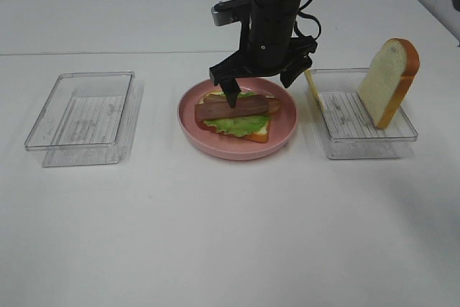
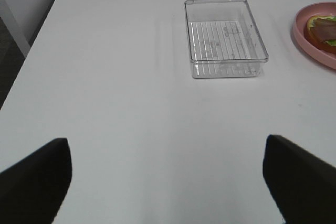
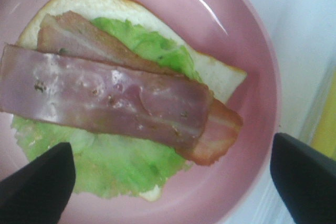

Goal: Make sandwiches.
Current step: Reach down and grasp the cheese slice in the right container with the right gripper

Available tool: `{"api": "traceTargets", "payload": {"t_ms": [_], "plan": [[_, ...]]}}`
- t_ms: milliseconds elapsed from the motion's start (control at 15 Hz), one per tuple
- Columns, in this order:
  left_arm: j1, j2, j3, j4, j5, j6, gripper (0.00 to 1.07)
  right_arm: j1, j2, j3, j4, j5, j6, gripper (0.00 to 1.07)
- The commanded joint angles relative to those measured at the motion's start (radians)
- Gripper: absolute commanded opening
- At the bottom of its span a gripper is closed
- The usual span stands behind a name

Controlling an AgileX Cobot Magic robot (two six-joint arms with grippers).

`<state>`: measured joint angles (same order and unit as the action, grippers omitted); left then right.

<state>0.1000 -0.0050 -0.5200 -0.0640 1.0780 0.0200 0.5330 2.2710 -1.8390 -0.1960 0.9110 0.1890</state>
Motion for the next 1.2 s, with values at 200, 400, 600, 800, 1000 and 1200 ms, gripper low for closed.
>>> {"api": "traceTargets", "payload": {"t_ms": [200,400,600,800,1000,1200], "plan": [[0.005,-0.014,0.002,-0.003,-0.003,0.002,0.91,0.001,-0.104,-0.093,0.010,0.153,-0.070,0.99],[0.005,-0.014,0.002,-0.003,-0.003,0.002,0.91,0.001,-0.224,-0.128,-0.018,0.237,-0.084,0.99],[0.005,-0.014,0.002,-0.003,-0.003,0.002,0.91,-0.036,-0.272,-0.128,-0.012,0.312,-0.105,0.99],[0.005,-0.014,0.002,-0.003,-0.003,0.002,0.91,-0.132,-0.265,-0.128,0.043,0.318,-0.119,0.99],[0.005,-0.014,0.002,-0.003,-0.003,0.002,0.91,-0.178,-0.243,-0.126,0.073,0.306,-0.138,0.99],[0.005,-0.014,0.002,-0.003,-0.003,0.002,0.91,-0.187,-0.149,-0.126,0.098,0.280,-0.145,0.99]]}}
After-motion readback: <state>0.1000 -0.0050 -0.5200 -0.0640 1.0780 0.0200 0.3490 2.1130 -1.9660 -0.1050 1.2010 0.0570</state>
